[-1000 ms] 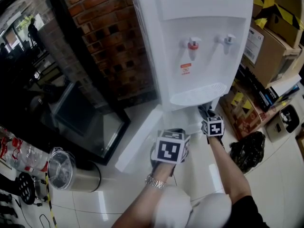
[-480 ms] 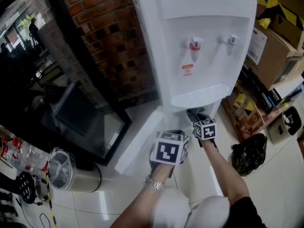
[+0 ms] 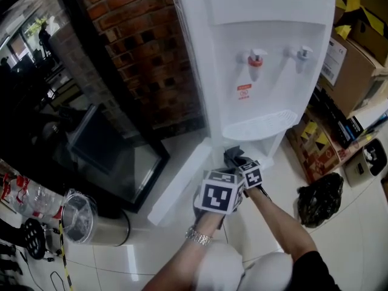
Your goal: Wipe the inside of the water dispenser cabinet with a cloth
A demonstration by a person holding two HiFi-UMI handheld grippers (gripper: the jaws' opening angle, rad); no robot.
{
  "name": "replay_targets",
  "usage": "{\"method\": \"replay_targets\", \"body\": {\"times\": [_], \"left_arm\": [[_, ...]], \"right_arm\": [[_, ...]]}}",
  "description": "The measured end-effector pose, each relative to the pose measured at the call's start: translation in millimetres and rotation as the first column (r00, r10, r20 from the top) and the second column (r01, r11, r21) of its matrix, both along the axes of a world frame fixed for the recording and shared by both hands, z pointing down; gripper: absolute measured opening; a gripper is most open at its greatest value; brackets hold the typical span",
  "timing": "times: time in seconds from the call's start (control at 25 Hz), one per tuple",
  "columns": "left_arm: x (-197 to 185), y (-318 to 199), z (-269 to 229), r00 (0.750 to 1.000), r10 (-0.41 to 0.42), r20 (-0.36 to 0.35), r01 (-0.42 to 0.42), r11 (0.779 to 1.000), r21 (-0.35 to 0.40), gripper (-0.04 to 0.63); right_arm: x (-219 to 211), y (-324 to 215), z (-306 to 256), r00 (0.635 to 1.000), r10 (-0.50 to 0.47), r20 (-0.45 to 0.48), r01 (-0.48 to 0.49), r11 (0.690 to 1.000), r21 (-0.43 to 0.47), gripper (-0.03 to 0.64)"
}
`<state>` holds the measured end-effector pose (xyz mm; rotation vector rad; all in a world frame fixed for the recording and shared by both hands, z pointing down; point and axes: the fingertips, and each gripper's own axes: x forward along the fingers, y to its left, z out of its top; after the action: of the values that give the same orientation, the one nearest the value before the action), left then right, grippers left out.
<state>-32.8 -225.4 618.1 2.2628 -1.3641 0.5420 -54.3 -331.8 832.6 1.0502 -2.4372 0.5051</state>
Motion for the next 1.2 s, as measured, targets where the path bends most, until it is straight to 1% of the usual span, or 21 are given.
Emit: {"method": "replay_targets", "body": {"times": [0.12,0.24,0.32,0.4,0.48,0.56,0.6,0.76,0.88,0.96,1.04,1.12,1.2], "left_arm": [[-0.6,0.1,-0.1,1.000,-0.001,-0.001,0.001,1.000,0.003,0.002],[-1.0,2.3,1.3,1.000,0.004,0.004,-0.004,1.000,-0.007,0.002],[0.2,1.9,0.7,1.000,0.006,0.002,-0.006,1.000,-0.007,0.002],[2.9,1.3,-0.1,1.000,0.010,-0.001,-0.010,1.000,-0.003,0.002],[5.4,0.4,-0.8,1.000,0.013,-0.005,-0.013,1.000,0.002,0.002],[7.3,0.9,-0.1,1.000,0.017,-0.004,-0.017,1.000,0.001,0.002],[7.8,1.7,0.6,1.000,0.021,0.000,-0.021,1.000,-0.003,0.002],[5.5,2.3,0.4,1.000,0.019,0.005,-0.019,1.000,-0.004,0.002],[2.5,2.6,-0.3,1.000,0.014,0.009,-0.014,1.000,-0.002,0.002],[1.3,3.2,0.0,1.000,0.013,0.011,-0.013,1.000,-0.004,0.002],[0.4,3.2,0.2,1.000,0.010,0.013,-0.010,1.000,-0.004,0.002],[0.1,2.7,0.0,1.000,0.008,0.014,-0.008,1.000,-0.003,0.002],[2.5,2.3,-0.5,1.000,0.012,0.013,-0.012,1.000,-0.001,0.002]], "right_arm": [[18.8,-7.4,4.4,0.999,0.036,-0.031,-0.036,0.999,0.003,0.021],[59.5,-20.3,12.8,0.989,0.122,-0.086,-0.124,0.992,-0.008,0.021],[90.6,-31.3,6.0,0.973,0.213,-0.088,-0.213,0.977,-0.001,0.021],[119.5,-41.0,-5.6,0.951,0.299,-0.079,-0.299,0.954,0.023,0.021],[132.3,-46.6,-18.0,0.938,0.343,-0.049,-0.341,0.939,0.042,0.021],[127.3,-46.0,-26.7,0.938,0.346,-0.015,-0.345,0.937,0.047,0.021],[118.2,-43.7,-30.1,0.944,0.330,-0.004,-0.329,0.943,0.050,0.021],[57.7,-30.9,-49.8,0.980,0.193,0.036,-0.196,0.976,0.097,0.021],[21.3,-30.2,-61.9,0.992,0.115,0.046,-0.121,0.980,0.157,0.021],[13.7,-32.2,-64.5,0.995,0.097,0.038,-0.102,0.980,0.170,0.021],[25.1,-37.9,-63.2,0.992,0.124,0.024,-0.127,0.978,0.165,0.021],[51.6,-48.0,-60.7,0.980,0.200,0.023,-0.201,0.968,0.152,0.021],[80.5,-56.4,-61.6,0.959,0.282,0.029,-0.283,0.948,0.142,0.021]]}}
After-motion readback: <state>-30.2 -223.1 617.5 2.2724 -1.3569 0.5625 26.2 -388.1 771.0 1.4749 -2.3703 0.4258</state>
